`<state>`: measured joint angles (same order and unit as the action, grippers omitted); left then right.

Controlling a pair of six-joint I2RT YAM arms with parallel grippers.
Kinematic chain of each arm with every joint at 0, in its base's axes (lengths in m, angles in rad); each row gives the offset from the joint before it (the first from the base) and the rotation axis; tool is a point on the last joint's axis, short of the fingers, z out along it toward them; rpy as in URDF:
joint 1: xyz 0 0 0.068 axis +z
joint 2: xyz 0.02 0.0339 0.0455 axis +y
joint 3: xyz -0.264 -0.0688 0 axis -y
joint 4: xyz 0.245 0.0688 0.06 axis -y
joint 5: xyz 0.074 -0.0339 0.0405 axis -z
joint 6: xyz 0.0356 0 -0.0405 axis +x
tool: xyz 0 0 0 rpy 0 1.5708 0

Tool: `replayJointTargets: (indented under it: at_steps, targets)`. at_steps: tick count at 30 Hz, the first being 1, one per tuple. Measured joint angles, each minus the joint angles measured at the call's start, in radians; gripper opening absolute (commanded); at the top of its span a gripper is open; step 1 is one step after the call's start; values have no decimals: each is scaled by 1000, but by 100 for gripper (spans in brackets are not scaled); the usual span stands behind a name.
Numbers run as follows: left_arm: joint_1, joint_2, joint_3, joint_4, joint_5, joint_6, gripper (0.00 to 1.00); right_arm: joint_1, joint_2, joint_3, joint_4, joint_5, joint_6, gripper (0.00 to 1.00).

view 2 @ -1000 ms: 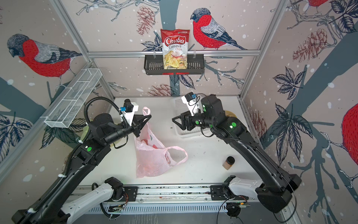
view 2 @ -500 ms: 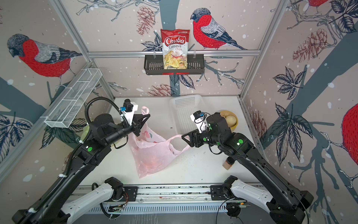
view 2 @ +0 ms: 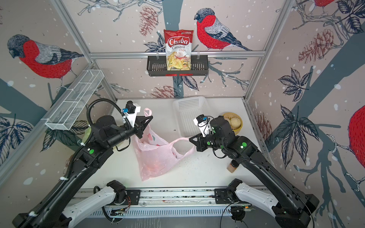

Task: Place the peach into a plastic bag & tie a knot
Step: Adjust the plastic bag at the center of the board.

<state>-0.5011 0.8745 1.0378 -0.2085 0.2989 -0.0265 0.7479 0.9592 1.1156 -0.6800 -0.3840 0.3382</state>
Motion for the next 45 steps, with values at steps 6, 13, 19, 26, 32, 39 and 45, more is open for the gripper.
replayJointTargets:
  at_steps: [6,13,19,26,32,39,45]
  targets:
    - [6,1,20,-25,-14,0,0,-3,-11,28,32,-17,1,0]
    - [6,2,80,-70,72,-22,0,-14,60,264,143,37,-7,0]
    - [0,-6,14,-63,209,-68,0,-17,195,360,266,-27,-29,0]
    - [-13,-5,-172,63,256,-169,0,18,235,205,335,-174,-45,0]
    - [-46,75,-163,154,277,-195,0,66,286,186,381,-227,-45,0]
    - [-78,129,-85,183,295,-176,0,56,347,264,377,-246,-52,0]
    - [-85,150,-44,171,309,-149,0,22,352,300,362,-256,-55,0]
